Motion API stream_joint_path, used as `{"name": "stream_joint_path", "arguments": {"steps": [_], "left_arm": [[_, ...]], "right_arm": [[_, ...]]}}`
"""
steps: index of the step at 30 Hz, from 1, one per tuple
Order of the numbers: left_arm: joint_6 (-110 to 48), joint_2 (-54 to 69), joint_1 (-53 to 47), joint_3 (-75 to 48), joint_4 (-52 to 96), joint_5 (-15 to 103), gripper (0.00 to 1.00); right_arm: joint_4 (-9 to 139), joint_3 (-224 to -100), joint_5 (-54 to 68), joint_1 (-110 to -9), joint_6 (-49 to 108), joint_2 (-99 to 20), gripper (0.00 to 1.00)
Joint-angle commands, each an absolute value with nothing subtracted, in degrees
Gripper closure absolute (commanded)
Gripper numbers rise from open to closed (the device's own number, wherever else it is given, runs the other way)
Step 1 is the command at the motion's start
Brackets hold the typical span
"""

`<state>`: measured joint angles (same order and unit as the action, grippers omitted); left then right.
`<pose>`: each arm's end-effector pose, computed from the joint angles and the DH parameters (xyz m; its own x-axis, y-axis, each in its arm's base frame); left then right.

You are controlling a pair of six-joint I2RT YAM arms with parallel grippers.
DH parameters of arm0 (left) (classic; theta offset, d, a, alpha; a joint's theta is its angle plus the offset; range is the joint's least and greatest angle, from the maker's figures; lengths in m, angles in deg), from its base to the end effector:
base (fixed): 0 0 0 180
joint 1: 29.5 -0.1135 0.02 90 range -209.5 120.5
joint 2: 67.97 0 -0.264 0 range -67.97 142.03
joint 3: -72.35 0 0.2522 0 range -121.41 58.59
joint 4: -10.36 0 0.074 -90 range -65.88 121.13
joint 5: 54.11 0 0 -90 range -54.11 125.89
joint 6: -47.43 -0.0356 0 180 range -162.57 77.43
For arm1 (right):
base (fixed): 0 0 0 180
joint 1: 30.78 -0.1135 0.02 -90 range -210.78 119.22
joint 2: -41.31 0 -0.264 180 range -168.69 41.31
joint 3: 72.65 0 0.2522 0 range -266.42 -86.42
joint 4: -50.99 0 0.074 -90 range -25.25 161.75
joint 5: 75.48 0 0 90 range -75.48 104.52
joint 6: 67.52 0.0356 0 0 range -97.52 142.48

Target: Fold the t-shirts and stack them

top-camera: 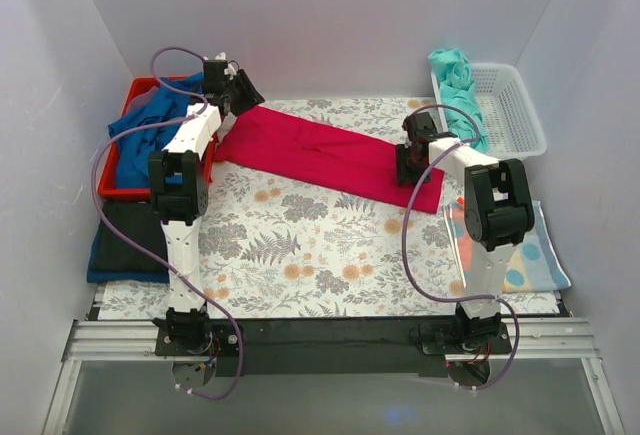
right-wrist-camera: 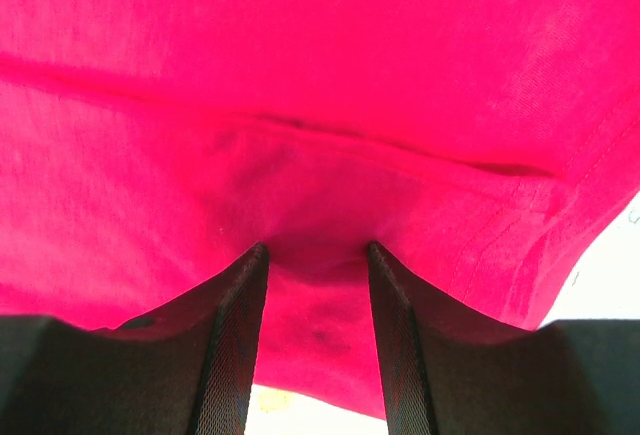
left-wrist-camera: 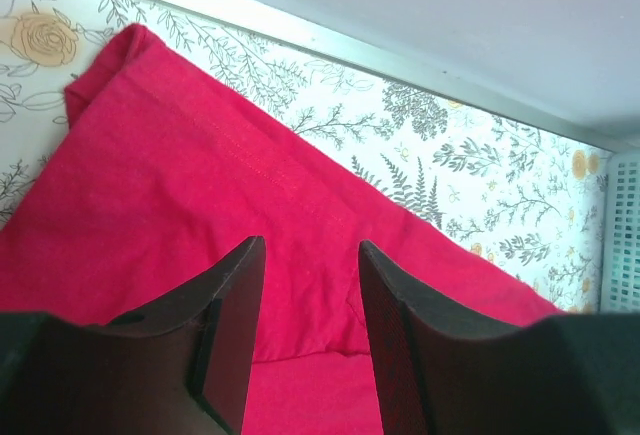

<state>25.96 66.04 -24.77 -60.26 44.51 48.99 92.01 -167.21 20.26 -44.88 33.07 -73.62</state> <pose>0.5414 -0.0529 0.2340 -0.4578 -0.8716 -0.1752 -0.4426 0.3943 -0.8054 0.4083 0.0989 0.1691 -0.8730 -0.0307 -0.4868 -0.0361 0.9993 0.0017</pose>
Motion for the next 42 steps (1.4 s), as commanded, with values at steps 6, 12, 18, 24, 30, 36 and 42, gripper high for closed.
{"name": "stream_joint_path", "arguments": {"steps": [6, 12, 18, 24, 30, 36, 42], "left_arm": [[25.8, 63.3, -24.8, -59.8, 45.4, 48.5, 0.59], [25.9, 64.8, -24.7, -60.3, 46.7, 48.9, 0.59], [25.5, 65.2, -24.5, -60.5, 48.6, 47.9, 0.59], [24.4, 65.1, -24.1, -60.9, 50.2, 47.0, 0.59], [23.6, 63.5, -24.1, -59.6, 50.8, 45.6, 0.59], [24.3, 62.8, -24.1, -60.0, 51.5, 45.8, 0.59], [24.7, 61.2, -23.1, -59.2, 54.1, 44.0, 0.59]], "right_arm": [[98.8, -153.3, 18.7, -51.8, 35.6, -65.7, 0.5], [100.4, -148.9, 16.5, -55.6, 36.4, -61.0, 0.5], [103.2, -143.3, 18.3, -60.8, 40.0, -55.2, 0.5], [107.2, -138.3, 18.2, -66.0, 46.1, -48.5, 0.5], [108.3, -140.0, 21.6, -71.6, 49.5, -43.8, 0.5], [110.6, -147.8, 33.7, -72.7, 49.6, -40.9, 0.49], [110.5, -155.1, 43.7, -72.7, 46.5, -38.8, 0.48]]}}
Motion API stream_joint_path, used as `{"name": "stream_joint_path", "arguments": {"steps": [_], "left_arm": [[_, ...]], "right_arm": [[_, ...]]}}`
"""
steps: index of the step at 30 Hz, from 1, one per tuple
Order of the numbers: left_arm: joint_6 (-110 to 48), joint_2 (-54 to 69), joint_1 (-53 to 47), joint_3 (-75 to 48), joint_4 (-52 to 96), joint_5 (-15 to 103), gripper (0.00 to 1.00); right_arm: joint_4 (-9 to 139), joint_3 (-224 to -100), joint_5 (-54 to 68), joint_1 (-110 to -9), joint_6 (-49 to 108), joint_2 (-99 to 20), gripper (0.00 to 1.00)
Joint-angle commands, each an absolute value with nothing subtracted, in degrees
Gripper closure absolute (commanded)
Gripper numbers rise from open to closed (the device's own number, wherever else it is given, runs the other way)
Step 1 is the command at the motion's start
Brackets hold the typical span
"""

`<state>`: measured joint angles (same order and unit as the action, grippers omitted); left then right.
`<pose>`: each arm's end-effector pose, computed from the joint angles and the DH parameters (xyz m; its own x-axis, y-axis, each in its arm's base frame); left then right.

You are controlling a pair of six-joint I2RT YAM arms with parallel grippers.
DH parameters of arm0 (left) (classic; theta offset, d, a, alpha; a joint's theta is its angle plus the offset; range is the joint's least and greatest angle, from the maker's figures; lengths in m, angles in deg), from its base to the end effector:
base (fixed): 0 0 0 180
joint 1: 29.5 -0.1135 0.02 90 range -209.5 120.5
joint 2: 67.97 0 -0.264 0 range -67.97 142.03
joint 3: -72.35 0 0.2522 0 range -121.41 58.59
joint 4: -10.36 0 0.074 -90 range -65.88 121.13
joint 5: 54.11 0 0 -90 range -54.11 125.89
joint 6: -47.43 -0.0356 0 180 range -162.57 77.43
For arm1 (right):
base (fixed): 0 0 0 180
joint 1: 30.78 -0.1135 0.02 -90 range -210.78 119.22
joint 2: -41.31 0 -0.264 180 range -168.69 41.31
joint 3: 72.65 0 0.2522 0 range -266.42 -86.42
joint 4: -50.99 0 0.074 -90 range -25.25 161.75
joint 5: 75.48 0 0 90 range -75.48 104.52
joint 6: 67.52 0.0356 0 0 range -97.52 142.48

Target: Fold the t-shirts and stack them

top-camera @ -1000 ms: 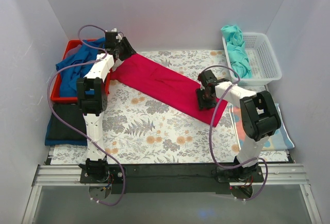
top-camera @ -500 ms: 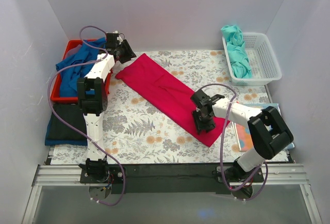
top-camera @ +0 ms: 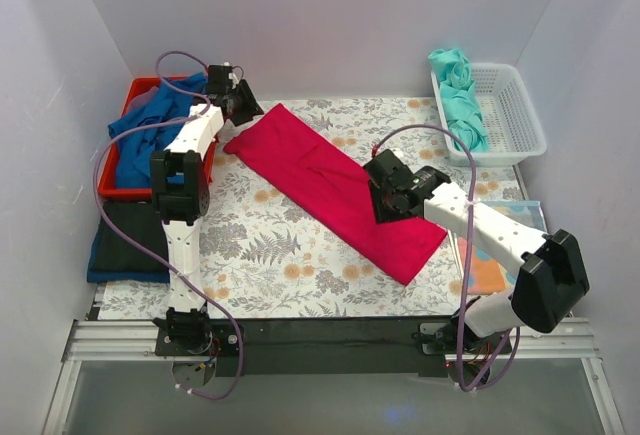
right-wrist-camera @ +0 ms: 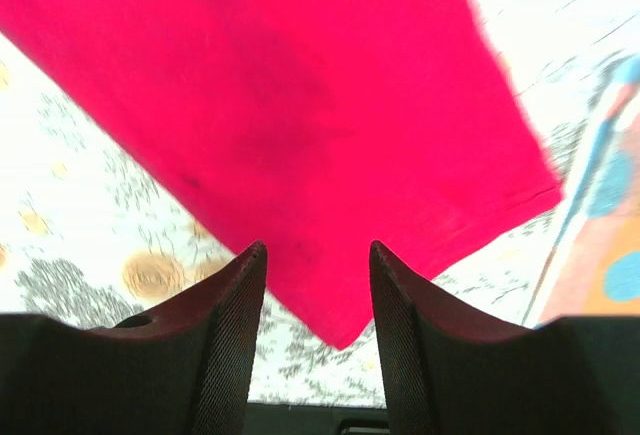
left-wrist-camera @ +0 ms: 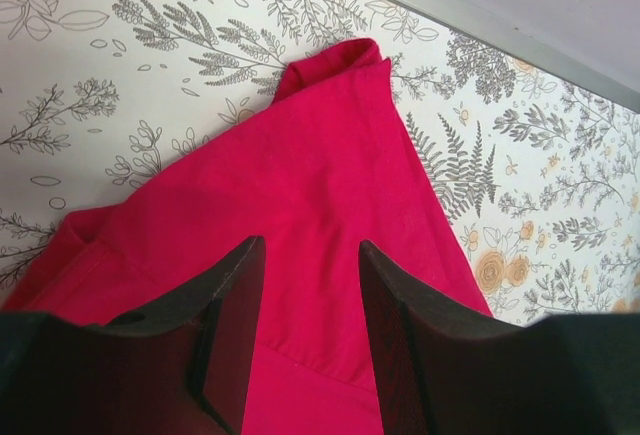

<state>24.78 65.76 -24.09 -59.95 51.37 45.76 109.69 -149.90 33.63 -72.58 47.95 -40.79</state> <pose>0.5321 -0.0565 0.2244 -0.4607 -0.8697 -0.1774 -0.5357 0.4318 -0.7256 0.2187 0.1799 0.2573 -0.8267 -0.1940 -0.5282 -0.1834 0.9803 -0.0731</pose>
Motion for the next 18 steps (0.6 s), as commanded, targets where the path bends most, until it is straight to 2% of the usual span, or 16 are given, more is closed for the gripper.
{"name": "stream_joint_path", "arguments": {"steps": [1, 9, 18], "left_arm": [[24.8, 60.9, -22.7, -58.6, 54.6, 43.7, 0.59], [27.2, 57.2, -19.5, -51.1, 56.9, 39.7, 0.59], [31.3, 58.6, -15.5, -48.5, 62.4, 36.6, 0.6]], "right_arm": [[110.5, -156.2, 44.8, -72.7, 44.7, -38.8, 0.47], [109.4, -164.9, 50.2, -71.6, 39.0, -43.7, 0.46], [104.4, -169.6, 43.7, -64.3, 37.3, -47.2, 0.45]]}}
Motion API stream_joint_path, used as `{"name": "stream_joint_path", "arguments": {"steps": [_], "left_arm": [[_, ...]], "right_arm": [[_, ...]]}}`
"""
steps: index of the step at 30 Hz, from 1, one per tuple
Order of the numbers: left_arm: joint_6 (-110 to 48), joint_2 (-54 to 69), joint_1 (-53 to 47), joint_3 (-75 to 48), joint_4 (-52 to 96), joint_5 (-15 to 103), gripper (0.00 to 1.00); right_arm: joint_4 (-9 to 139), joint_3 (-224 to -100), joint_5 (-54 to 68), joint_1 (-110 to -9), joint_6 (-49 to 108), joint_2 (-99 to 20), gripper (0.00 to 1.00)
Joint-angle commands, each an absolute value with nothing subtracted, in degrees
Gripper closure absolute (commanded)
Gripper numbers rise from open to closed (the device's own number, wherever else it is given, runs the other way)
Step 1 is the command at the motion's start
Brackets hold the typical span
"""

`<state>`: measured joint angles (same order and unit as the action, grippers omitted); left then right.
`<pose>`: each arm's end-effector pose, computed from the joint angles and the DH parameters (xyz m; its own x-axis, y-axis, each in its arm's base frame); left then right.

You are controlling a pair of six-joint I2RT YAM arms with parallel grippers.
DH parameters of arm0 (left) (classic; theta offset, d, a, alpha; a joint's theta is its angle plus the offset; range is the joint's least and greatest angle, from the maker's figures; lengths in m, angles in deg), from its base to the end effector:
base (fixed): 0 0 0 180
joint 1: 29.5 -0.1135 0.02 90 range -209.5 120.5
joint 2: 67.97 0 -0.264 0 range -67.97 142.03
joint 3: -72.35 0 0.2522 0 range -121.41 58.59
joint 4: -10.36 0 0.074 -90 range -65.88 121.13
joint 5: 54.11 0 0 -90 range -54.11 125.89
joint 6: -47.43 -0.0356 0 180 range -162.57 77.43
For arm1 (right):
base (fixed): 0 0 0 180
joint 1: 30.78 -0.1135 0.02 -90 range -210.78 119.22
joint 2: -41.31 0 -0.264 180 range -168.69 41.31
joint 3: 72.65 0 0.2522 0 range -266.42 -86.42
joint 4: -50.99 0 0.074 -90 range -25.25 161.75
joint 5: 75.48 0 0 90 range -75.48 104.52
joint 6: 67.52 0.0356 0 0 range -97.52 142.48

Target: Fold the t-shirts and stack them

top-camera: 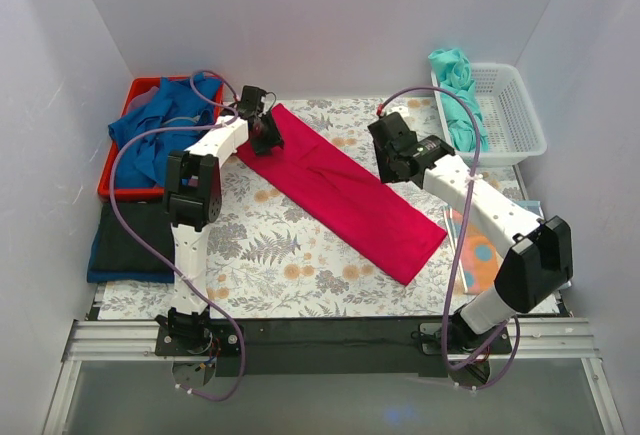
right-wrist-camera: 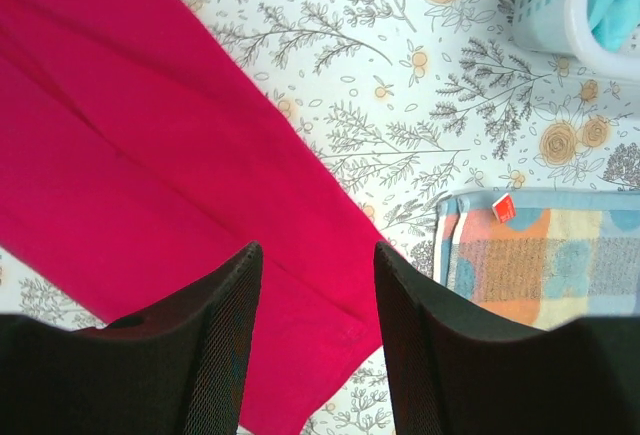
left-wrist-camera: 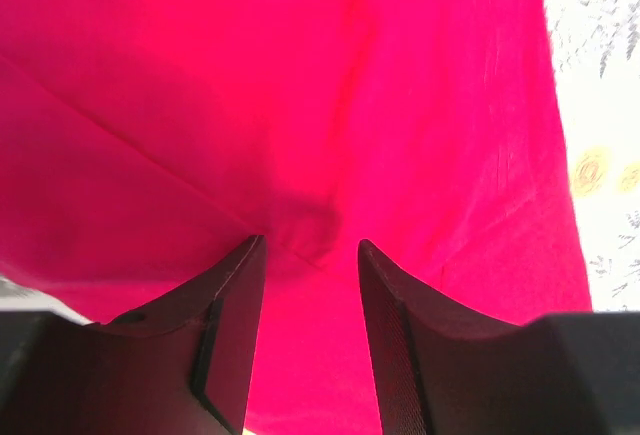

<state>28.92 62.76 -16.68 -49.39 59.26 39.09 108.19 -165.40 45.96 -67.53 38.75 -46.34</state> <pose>0.4867 -0.1128 0.1814 -0.4997 -0.8573 -0.1239 -0.7037 0.4852 -0.5191 0.2711 0.1793 0.3173 -0.6780 -0.2080 -0.7050 -0.0665 0.9725 -0.2230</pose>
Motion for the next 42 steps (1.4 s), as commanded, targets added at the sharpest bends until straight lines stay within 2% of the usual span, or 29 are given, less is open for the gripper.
{"name": "stream_joint_path", "arguments": {"steps": [1, 7, 15, 20, 26, 28, 31, 33, 37, 38, 42], "left_arm": [[32.0, 58.7, -15.4, -48.0, 62.4, 36.6, 0.6], [33.0, 62.5, -15.1, -49.3, 63.1, 36.6, 0.6], [32.8, 73.4, -15.1, -61.6, 67.5, 33.5, 0.6], [31.3, 80.1, -15.1, -69.5, 59.4, 39.1, 0.6], [29.5, 83.3, -15.1, -71.4, 43.5, 51.8, 0.59], [29.2, 83.1, -15.2, -72.7, 38.7, 60.7, 0.58], [28.9, 79.6, -15.1, -75.1, 38.3, 62.7, 0.57], [27.4, 75.3, -15.1, -72.6, 37.5, 59.7, 0.56], [25.3, 64.9, -15.2, -63.3, 37.6, 53.7, 0.53], [25.1, 62.0, -15.2, -62.7, 38.5, 52.2, 0.5], [24.9, 57.8, -15.2, -62.5, 47.2, 49.0, 0.5]], "right_arm": [[103.8, -170.6, 43.1, -62.6, 37.1, -47.7, 0.44], [101.8, -171.8, 39.8, -58.8, 34.9, -48.9, 0.44], [100.4, -170.6, 35.4, -57.1, 34.4, -49.8, 0.44], [100.5, -169.9, 32.5, -57.0, 34.3, -51.0, 0.44], [102.7, -167.8, 28.7, -57.1, 31.9, -52.5, 0.44], [103.2, -166.1, 28.0, -57.3, 31.1, -52.5, 0.45], [103.9, -164.5, 28.6, -58.7, 31.3, -51.2, 0.45], [104.5, -162.2, 34.2, -61.3, 31.4, -50.0, 0.45], [104.5, -157.4, 30.8, -64.4, 31.9, -48.0, 0.46], [104.5, -155.6, 29.9, -65.3, 31.9, -47.9, 0.46], [105.2, -151.6, 26.9, -68.6, 32.9, -46.7, 0.46]]}}
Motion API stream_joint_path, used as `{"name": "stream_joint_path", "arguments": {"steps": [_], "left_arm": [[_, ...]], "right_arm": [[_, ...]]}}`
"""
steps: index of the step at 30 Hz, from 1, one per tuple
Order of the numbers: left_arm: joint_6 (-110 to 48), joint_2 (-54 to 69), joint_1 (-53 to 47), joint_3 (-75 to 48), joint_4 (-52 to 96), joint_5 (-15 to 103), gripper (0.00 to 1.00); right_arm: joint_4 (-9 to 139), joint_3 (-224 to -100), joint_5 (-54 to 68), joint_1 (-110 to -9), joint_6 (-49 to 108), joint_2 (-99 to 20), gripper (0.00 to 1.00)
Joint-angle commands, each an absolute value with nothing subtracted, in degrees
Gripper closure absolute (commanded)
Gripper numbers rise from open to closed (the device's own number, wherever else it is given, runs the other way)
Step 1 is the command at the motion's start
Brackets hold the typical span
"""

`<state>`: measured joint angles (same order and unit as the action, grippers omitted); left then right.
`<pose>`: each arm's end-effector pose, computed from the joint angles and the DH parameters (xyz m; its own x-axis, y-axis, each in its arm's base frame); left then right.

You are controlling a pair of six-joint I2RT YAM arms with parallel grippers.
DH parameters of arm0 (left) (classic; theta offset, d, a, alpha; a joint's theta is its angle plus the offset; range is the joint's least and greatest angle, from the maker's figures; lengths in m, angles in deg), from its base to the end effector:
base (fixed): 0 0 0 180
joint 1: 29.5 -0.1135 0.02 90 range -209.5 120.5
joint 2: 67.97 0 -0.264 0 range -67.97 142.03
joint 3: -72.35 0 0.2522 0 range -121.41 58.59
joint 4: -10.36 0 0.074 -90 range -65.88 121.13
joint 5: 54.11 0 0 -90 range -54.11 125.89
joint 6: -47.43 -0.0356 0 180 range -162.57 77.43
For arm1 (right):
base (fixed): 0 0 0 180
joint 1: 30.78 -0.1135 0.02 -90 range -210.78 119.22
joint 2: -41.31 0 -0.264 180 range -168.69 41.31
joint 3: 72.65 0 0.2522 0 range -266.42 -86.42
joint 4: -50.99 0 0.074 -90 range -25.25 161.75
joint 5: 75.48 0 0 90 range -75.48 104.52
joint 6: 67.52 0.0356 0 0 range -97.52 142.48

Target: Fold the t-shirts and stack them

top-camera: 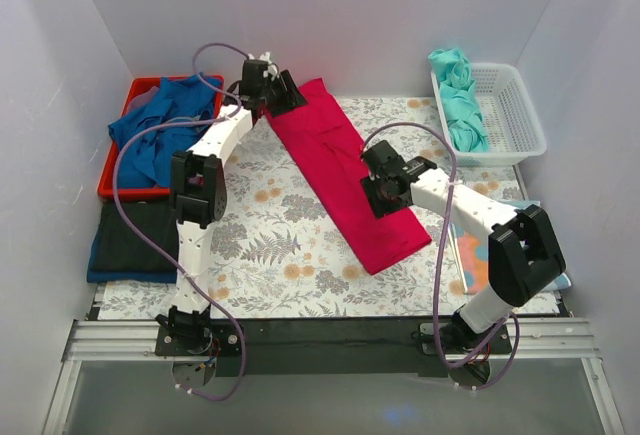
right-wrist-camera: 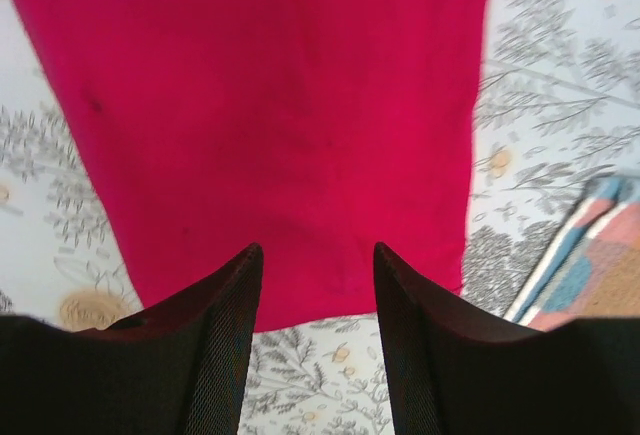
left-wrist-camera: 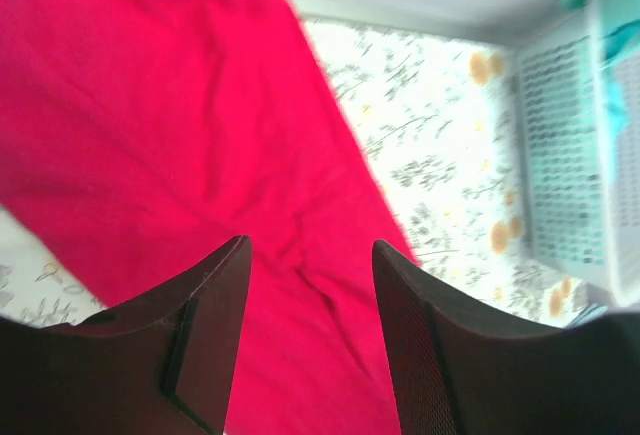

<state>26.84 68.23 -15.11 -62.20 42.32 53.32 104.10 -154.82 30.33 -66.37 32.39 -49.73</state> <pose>0.5326 -0.1477 0.2292 -0.6367 -0.7587 -0.1377 -0.3336 0.4320 -0.8379 0.2698 0.1812 0.2430 -0.7856 -0.3586 -0.5042 -0.3255 0.9326 -0.1561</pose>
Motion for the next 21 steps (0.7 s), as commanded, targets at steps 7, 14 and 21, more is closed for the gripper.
{"name": "stream_joint_path", "arguments": {"steps": [7, 14, 21], "left_arm": [[25.1, 48.3, -15.2, -51.5, 58.9, 45.1, 0.53], [24.4, 32.2, -15.2, -28.4, 55.3, 43.2, 0.53], [25.5, 25.8, -15.2, -22.3, 56.7, 42.8, 0.53]], "right_arm": [[104.9, -145.2, 20.6, -70.4, 36.5, -44.6, 0.46], [101.8, -143.2, 21.0, -75.2, 37.1, -48.5, 0.46], [94.6, -136.9, 19.6, -85.8, 41.5, -53.0, 0.47]]}}
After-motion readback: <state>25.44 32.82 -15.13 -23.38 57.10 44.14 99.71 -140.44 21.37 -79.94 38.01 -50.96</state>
